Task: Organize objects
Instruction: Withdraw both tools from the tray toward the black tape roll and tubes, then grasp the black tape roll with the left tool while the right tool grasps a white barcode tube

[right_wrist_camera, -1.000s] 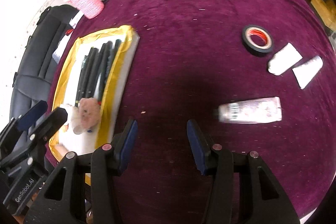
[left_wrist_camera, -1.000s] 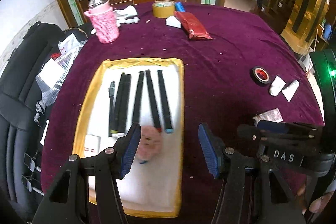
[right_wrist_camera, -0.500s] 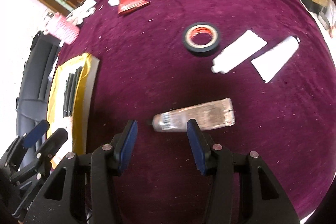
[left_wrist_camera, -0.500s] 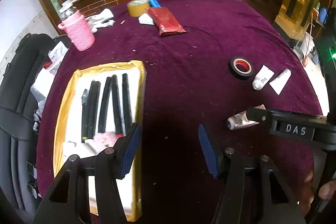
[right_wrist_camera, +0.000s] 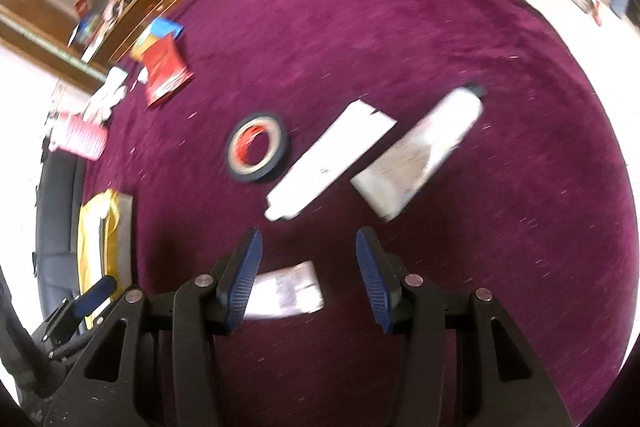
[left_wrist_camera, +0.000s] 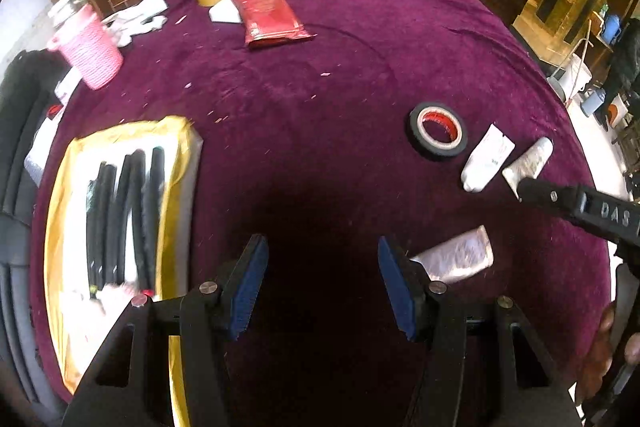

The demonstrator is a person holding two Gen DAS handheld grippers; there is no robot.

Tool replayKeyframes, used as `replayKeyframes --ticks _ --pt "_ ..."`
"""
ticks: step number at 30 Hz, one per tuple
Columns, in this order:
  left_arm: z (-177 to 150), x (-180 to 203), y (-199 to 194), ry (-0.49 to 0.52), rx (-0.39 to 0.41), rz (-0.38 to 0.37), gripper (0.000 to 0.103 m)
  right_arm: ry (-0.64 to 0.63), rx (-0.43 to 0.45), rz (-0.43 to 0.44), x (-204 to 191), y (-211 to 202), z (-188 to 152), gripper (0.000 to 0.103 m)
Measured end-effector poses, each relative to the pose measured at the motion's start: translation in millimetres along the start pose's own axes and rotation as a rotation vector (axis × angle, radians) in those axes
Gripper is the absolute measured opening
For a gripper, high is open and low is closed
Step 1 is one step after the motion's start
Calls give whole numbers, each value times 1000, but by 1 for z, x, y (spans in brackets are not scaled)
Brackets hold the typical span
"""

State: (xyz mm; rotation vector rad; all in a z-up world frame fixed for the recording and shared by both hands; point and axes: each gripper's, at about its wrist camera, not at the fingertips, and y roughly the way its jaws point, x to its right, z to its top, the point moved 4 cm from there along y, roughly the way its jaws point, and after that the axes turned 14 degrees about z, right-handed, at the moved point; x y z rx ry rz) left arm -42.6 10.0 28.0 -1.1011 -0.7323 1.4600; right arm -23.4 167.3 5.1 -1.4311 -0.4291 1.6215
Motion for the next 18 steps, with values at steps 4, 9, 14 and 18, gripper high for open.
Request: replayKeyframes --ticks 4,9,14,18 --pt "25 22 8 44 43 -8 51 35 -8 0 15 2 3 47" --pt "55 42 30 39 60 -49 50 32 14 -7 23 -4 5 47" --pt "75 53 45 9 86 -87 50 37 22 -3 31 -8 4 47" --pt "87 62 51 5 127 -100 50 58 22 -3 40 -10 2 47"
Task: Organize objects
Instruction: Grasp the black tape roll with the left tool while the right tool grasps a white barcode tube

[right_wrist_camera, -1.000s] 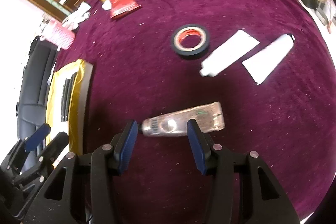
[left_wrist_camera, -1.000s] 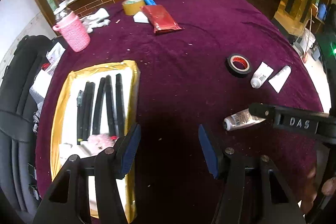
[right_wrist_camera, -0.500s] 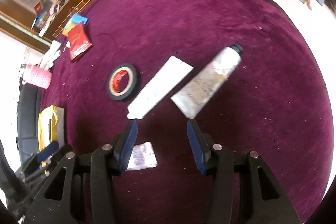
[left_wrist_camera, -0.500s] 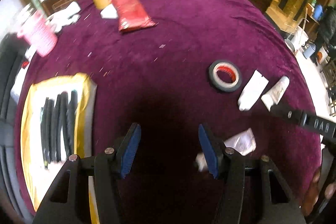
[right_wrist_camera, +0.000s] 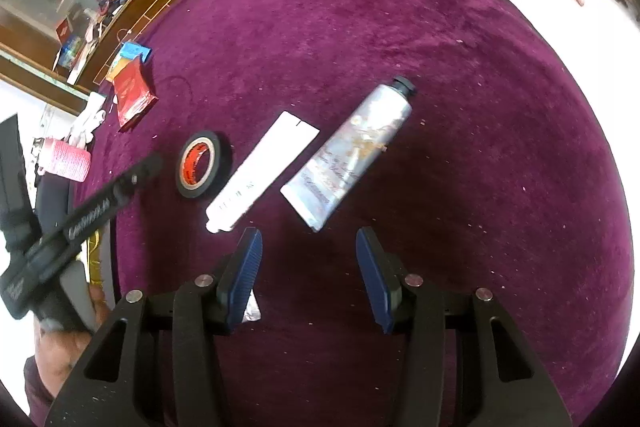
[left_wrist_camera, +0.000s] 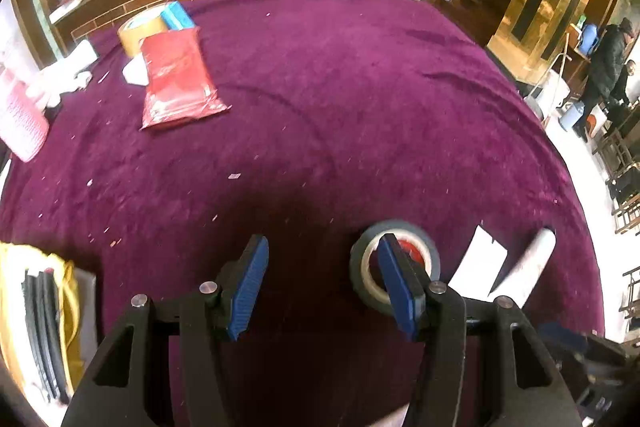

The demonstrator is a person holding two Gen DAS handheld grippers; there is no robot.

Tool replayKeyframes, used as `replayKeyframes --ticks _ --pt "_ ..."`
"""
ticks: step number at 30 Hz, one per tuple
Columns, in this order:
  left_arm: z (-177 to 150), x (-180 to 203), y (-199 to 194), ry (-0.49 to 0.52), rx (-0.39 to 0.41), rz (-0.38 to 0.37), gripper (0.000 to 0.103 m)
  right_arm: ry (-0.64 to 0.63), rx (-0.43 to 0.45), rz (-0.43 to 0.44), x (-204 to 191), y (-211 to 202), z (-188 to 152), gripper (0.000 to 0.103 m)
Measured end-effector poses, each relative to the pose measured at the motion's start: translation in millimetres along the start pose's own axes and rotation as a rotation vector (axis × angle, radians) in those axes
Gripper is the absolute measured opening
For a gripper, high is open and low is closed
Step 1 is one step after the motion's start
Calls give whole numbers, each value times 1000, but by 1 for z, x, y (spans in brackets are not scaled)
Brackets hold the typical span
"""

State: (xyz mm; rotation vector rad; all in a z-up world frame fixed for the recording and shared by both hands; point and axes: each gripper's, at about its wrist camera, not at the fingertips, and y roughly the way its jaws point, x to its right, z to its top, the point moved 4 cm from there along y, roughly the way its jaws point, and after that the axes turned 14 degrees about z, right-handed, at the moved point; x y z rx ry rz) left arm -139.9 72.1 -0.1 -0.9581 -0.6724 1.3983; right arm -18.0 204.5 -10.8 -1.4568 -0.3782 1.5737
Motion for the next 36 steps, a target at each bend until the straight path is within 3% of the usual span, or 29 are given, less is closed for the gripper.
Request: replayKeyframes --ticks 12,19,21,23,26,31,36 --pt "-7 21 28 98 -51 15 50 6 -1 4 11 -7 2 48" --pt "-6 30 28 134 -15 32 50 5 -4 2 13 -8 3 48" --pt "-7 33 27 144 -15 13 41 11 -4 1 14 -8 3 48" --pt "-8 37 22 180 -12 8 11 7 -2 -4 13 -9 4 48" --pt "-8 38 16 186 -37 -43 10 -2 2 -2 10 -11 4 48" --pt "-11 21 -5 97 -42 -111 10 -49 -3 1 -3 -9 7 48" --pt "-20 -9 -42 16 -3 -155 11 -49 -14 13 -10 -2 14 48"
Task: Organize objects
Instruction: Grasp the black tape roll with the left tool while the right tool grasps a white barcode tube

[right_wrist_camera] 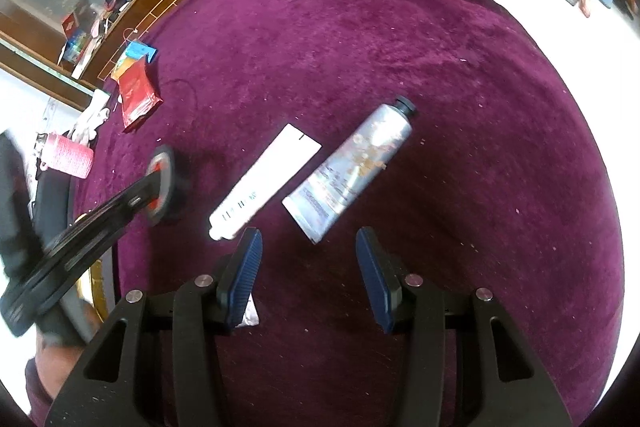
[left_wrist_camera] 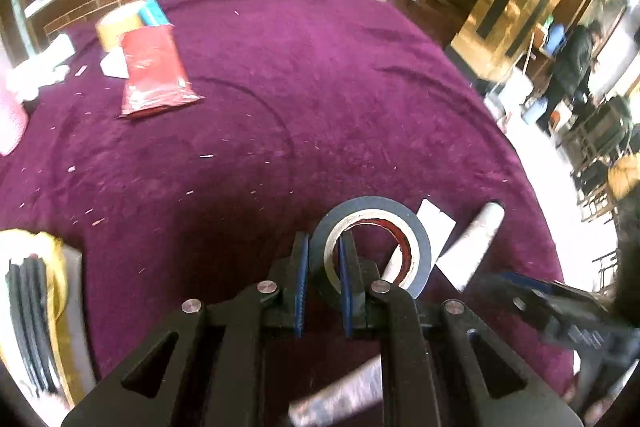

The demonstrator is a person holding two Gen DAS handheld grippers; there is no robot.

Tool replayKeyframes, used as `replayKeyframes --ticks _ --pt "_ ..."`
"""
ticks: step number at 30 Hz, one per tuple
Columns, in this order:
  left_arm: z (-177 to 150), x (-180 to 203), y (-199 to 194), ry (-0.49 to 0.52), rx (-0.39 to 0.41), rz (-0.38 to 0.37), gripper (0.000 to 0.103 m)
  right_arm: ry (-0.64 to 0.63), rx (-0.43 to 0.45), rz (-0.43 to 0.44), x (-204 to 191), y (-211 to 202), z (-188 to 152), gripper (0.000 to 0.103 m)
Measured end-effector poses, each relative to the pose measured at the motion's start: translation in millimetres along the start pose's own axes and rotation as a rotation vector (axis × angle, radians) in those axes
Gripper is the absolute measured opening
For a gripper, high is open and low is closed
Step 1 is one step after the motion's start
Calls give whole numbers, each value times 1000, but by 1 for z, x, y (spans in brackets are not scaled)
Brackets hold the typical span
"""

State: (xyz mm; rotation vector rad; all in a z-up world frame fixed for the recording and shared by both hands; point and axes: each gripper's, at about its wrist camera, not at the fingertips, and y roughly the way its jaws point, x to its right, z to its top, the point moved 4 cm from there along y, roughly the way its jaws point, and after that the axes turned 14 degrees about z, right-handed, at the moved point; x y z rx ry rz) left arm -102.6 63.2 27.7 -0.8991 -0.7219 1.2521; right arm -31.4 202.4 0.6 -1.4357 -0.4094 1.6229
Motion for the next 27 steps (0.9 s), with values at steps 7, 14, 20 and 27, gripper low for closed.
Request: replayKeyframes --ticks 7,14,20,27 --pt "-24 -32 -31 -56 19 7 11 -34 -57 74 -31 25 3 47" --pt "-49 -68 -43 -120 12 28 11 1 -116 84 -40 61 7 47" --pt "-64 -98 -50 -171 13 51 11 13 -96 5 -43 76 23 47" --pt "-77 -125 -56 -217 12 53 11 8 -62 -122 -50 87 37 47"
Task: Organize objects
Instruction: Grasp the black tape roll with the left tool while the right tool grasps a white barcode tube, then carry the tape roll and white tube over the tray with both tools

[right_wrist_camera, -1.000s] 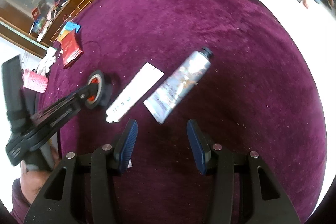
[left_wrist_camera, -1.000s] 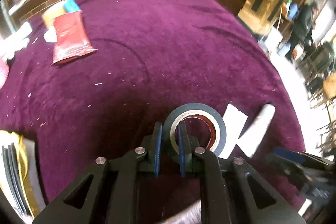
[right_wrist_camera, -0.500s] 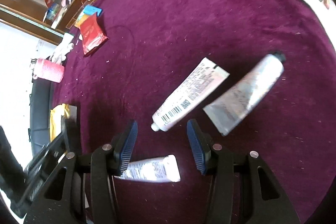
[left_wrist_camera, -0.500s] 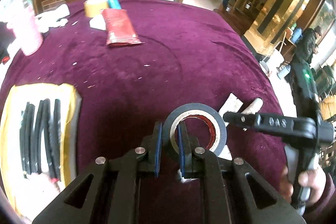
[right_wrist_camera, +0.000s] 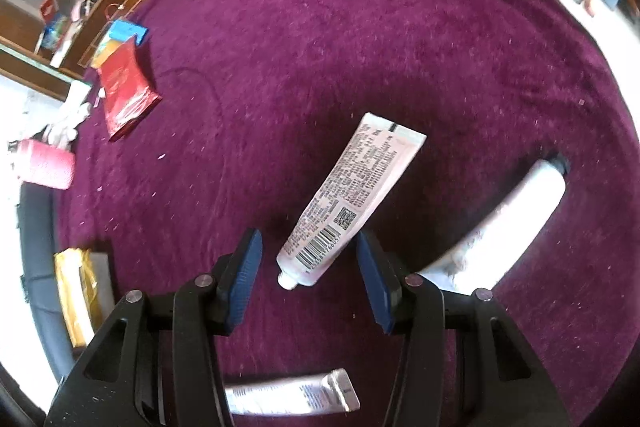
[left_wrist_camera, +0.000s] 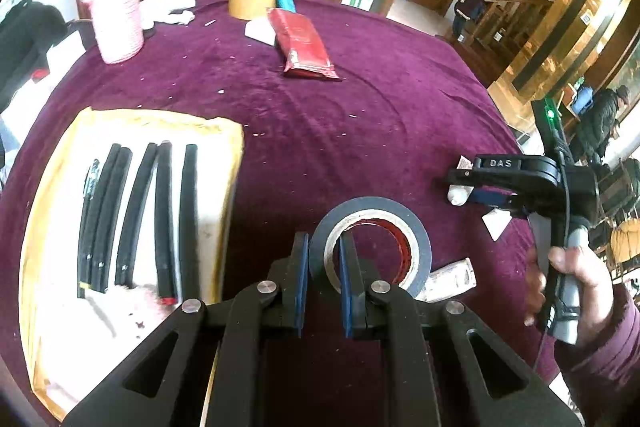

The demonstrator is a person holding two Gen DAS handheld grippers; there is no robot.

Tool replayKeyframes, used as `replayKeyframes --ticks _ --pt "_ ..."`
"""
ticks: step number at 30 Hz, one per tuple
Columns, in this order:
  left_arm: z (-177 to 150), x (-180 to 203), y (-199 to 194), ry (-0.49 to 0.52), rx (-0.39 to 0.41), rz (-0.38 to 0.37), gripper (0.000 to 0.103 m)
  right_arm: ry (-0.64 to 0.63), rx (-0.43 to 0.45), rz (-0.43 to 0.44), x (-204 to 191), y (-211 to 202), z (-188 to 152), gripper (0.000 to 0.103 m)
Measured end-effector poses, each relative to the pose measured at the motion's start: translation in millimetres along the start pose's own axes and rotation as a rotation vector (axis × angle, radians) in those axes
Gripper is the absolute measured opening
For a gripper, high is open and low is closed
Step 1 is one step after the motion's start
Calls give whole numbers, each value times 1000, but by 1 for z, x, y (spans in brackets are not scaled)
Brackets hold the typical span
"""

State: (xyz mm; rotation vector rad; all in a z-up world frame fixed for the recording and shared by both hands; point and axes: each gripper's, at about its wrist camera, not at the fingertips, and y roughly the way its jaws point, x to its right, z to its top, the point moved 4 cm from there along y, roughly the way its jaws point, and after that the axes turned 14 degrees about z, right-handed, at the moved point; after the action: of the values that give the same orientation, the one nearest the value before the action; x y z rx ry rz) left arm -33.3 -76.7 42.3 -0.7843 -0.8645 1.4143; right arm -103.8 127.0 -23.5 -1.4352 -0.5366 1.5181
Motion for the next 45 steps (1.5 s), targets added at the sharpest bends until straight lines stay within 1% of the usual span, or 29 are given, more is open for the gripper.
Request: replayKeyframes --ticks 3,6,9,10,12,14,16,19,23,26,30,35,42,45 --pt "-2 -7 -2 -2 4 3 11 -35 15 -87 -6 5 4 48" --pt "-6 -12 -6 4 9 3 11 -79 20 -166 -15 12 7 52" --pt "-9 -18 -10 9 16 3 11 -106 26 -209 -18 16 8 54" --pt "-10 -21 -11 9 18 3 11 -112 28 -216 -18 16 8 51" --pt "-10 -28 -13 7 19 3 11 -104 31 -217 -14 11 9 37" --pt "-10 -36 -15 -2 20 1 11 -61 29 -162 -6 5 9 28" --pt "-11 -44 -15 -10 19 0 11 -28 22 -132 -1 1 8 25" --pt "-11 -55 -15 -24 17 -11 11 1 25 -98 4 -6 2 25" --pt "-13 -67 -18 -26 19 -11 11 43 35 -12 2 -14 -10 25" --pt "-15 -77 -20 -26 12 -10 11 63 32 55 -9 -19 -21 25" --pt "-21 -95 -23 -40 0 -6 11 48 19 138 -36 -23 -42 25" --pt "-31 -118 -30 -61 -12 8 11 1 -21 224 -82 -16 -63 26" --pt "-50 -157 -40 -86 -21 56 11 -115 -117 313 -150 1 -102 26" --pt "-61 -174 -39 -108 -43 75 11 -168 -168 336 -178 13 -121 26"
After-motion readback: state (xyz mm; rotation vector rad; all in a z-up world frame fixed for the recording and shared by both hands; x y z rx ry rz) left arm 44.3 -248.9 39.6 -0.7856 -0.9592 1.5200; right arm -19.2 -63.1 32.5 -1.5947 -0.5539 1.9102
